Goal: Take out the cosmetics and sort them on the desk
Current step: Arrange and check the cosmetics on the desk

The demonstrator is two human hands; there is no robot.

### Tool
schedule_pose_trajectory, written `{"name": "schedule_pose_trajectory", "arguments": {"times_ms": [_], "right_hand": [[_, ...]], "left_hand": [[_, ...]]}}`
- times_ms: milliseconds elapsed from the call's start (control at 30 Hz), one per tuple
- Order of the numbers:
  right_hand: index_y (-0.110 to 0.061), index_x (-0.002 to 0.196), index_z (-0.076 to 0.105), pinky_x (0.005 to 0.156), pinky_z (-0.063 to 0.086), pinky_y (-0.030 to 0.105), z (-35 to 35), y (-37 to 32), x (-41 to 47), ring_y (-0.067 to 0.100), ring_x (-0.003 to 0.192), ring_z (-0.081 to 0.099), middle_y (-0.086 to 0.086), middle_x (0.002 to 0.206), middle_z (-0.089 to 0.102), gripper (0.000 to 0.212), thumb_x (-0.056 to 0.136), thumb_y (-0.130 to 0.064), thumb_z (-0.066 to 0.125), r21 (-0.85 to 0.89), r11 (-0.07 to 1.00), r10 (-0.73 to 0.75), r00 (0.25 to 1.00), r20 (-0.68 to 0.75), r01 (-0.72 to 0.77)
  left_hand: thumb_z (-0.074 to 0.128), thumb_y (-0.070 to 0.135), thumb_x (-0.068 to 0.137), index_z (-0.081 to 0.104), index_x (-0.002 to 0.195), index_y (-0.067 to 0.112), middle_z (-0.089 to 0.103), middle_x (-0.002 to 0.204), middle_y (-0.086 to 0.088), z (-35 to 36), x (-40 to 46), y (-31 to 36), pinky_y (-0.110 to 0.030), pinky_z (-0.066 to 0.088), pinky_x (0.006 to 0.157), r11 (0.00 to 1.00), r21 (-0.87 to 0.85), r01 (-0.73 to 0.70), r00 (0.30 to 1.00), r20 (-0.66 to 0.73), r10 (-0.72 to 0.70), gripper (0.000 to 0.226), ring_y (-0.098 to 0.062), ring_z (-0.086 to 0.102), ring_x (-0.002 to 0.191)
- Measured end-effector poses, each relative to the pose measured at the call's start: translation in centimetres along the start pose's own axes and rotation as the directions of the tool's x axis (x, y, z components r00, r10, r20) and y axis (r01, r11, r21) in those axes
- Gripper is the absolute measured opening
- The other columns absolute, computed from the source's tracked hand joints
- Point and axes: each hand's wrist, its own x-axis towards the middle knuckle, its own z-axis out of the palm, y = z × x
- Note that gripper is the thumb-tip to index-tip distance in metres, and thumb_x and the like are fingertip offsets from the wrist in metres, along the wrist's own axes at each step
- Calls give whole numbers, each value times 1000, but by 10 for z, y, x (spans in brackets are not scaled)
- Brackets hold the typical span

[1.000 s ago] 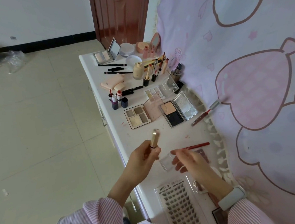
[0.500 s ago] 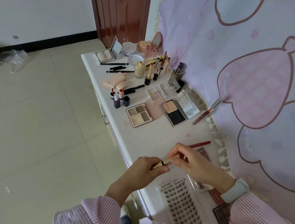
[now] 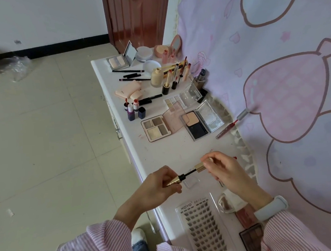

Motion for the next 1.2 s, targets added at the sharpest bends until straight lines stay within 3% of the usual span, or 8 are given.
{"name": "schedule_pose_trajectory", "arguments": {"times_ms": [200,400,600,800,933,1000,1100,1200], "right_hand": [[-26,120,48,51,42,16,4,3,1,4,59,53,1,83,62,33,87,-27,52,268,960,99,994,-46,-83],[-34,104,55,62,44,10,41,21,-7,-1,71,55,-12,94,59,17,89,-25,56,37,994,105,994,-23,-105],[-34,100,54,65,46,17,62,10,0,13,73,54,-9,95,60,15,85,-31,60,-12,1000,9,989,-149,-11],[-23,97,59,60,45,15,62,9,5,4,63,50,-12,80,60,9,87,-23,59,19,999,-44,987,-154,47],[-21,97,56,65,46,9,54,24,9,3,74,57,-6,86,60,10,88,-17,58,-38,999,-10,976,-217,2],[-24,92,54,65,45,10,43,33,13,4,77,57,-4,87,60,8,88,-18,57,-20,999,33,953,-302,-41],[-21,89,53,66,44,15,21,49,22,11,78,58,-3,85,60,4,89,-18,56,23,996,87,891,-445,-86],[-15,95,56,69,43,16,-2,62,34,7,82,56,-7,87,59,6,89,-17,56,16,994,100,832,-546,-109]], "left_hand": [[63,16,87,66,93,16,61,84,5,4,2,-3,-14,42,66,988,-155,-16,986,-168,-10,7,-3,52,68],[62,21,84,72,92,14,45,59,-9,6,13,14,-18,41,63,831,-553,-68,951,-287,-113,14,-17,40,56],[61,20,86,69,91,15,69,71,0,8,21,22,-12,44,76,818,-570,-80,954,-282,-103,11,-8,65,91],[59,14,88,64,101,16,71,101,10,16,27,29,-11,49,72,810,-577,-106,969,-243,-46,14,-5,66,94],[60,25,88,59,110,29,60,117,17,12,36,19,-13,38,88,958,-277,-75,956,-294,-11,22,9,52,107],[58,28,89,51,126,23,50,130,6,6,43,6,-25,37,98,996,-72,48,901,-427,-74,37,-4,45,117],[54,33,90,39,136,21,37,142,-2,3,47,-17,-39,25,107,907,295,300,823,-561,-90,49,-22,29,132],[45,40,93,27,141,24,19,151,-2,14,51,-39,-42,8,113,766,525,372,846,-531,-47,54,-22,6,141]]}}
